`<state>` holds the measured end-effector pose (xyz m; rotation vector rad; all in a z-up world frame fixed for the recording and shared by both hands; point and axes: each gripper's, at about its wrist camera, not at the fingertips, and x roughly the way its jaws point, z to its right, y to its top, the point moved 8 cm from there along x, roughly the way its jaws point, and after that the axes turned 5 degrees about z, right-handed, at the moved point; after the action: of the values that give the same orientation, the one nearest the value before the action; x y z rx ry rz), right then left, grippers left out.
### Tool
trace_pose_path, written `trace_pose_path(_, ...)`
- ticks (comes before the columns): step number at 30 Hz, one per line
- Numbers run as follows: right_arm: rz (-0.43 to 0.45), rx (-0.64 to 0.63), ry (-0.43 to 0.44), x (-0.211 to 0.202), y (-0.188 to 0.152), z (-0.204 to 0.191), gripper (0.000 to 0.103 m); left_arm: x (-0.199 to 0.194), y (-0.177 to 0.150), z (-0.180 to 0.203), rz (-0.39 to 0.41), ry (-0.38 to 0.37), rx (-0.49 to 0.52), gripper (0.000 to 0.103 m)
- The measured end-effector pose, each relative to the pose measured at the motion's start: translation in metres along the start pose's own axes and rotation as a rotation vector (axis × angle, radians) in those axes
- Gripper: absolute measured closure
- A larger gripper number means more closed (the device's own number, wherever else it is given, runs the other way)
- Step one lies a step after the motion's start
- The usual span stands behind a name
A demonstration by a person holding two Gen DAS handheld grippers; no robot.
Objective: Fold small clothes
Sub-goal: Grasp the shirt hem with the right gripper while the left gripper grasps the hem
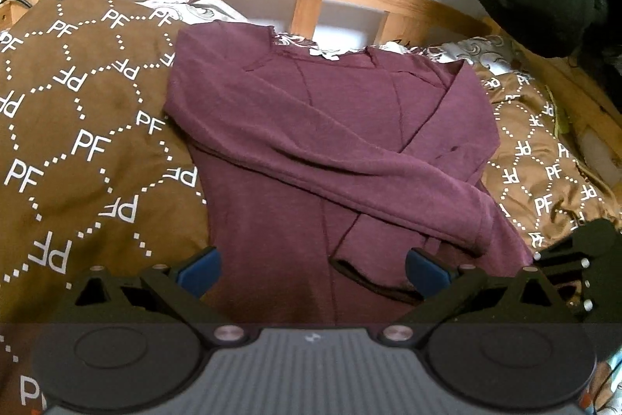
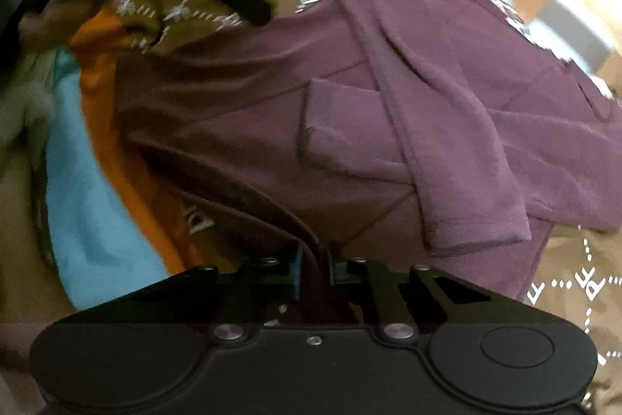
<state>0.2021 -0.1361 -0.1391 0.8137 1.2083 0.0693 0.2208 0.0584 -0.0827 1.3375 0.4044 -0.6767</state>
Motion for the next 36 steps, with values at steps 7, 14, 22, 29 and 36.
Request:
trace_pose_path(7,0.009,0.092,-0.001,0.0,0.004,0.017,0.095,-0.003,-0.002,0.012,0.001,-0.086,0.019,0.001)
trace_pose_path(14,0.031,0.155,-0.022,0.002,0.01,0.032,0.096,-0.007,-0.012,0.039,-0.016,-0.207,0.107,0.001)
trace_pose_path(22,0.039,0.18,-0.028,0.004,0.014,0.037,0.096,0.009,-0.04,0.052,-0.153,-0.157,0.24,0.001)
trace_pose_path(29,0.045,0.184,-0.038,0.003,0.019,0.04,0.096,0.02,-0.054,0.043,-0.238,-0.073,0.289,0.003)
trace_pose_path(36,0.052,0.193,-0.048,0.002,0.023,0.044,0.096,0.019,-0.047,0.029,-0.21,0.012,0.305,0.041)
